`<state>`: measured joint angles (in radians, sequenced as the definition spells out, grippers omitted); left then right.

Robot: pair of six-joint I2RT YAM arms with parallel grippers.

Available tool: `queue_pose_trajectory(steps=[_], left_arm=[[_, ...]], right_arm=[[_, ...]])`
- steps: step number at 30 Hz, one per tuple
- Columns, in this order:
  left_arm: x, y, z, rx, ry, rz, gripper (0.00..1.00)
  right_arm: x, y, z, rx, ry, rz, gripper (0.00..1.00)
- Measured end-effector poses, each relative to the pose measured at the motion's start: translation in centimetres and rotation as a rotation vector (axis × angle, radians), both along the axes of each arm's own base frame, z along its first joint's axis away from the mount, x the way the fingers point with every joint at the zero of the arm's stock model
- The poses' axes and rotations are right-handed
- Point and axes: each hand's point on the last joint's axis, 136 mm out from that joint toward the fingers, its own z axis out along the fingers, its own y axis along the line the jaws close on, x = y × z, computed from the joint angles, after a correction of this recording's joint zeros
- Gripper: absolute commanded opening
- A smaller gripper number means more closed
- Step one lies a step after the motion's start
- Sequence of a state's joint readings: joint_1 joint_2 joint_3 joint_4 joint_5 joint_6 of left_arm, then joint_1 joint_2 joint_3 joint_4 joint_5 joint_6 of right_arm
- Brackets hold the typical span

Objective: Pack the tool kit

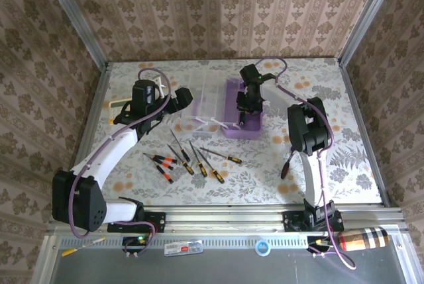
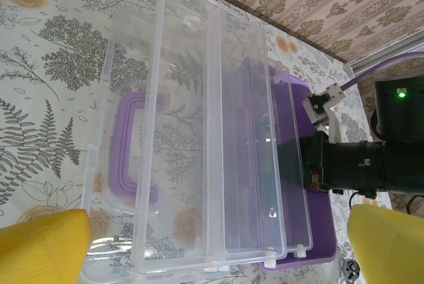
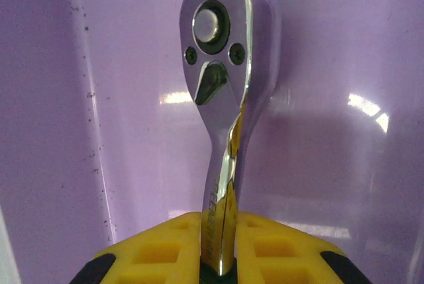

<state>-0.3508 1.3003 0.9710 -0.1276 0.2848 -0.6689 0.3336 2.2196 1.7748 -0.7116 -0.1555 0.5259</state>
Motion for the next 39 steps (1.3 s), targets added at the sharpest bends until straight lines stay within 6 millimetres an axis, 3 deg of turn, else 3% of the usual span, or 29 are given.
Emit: queue_pose_trajectory(steps=[5,16,20,28,34,39], left_arm=[[-0.1,-0.1,0.0,-0.004,0.001,-0.006,1.00],[-0.3,-0.5,0.1,-0.016,0.006,-0.028,1.00],[-0.3,-0.5,0.1,-0.016,0.006,-0.028,1.00],[-0.3,-0.8,-0.6,-0.019,0.026,-0.044,1.00],[-1.1,-2.8,-0.9,-0.028,0.041,-0.108,1.00],[-3.4,-7.1,0.2,-0.055,0.030,-0.247,1.00]], right_arm=[[0.5,-0.1,0.2,0.005,-0.005,-0.008,0.40],[0.7,-0.3,1.5,0.005,-0.022,-0.011,0.42],[0.7,-0.7,3.8,-0.004,-0.064,-0.019,0.43],[0.4,-2.1,10.6,-0.027,-0.204,-0.046,0.43],[-4.3,-4.1,12.1,-0.044,-0.227,-0.059,0.45],[-10.9,-7.0,10.6,-0.079,-0.195,-0.076,0.46]])
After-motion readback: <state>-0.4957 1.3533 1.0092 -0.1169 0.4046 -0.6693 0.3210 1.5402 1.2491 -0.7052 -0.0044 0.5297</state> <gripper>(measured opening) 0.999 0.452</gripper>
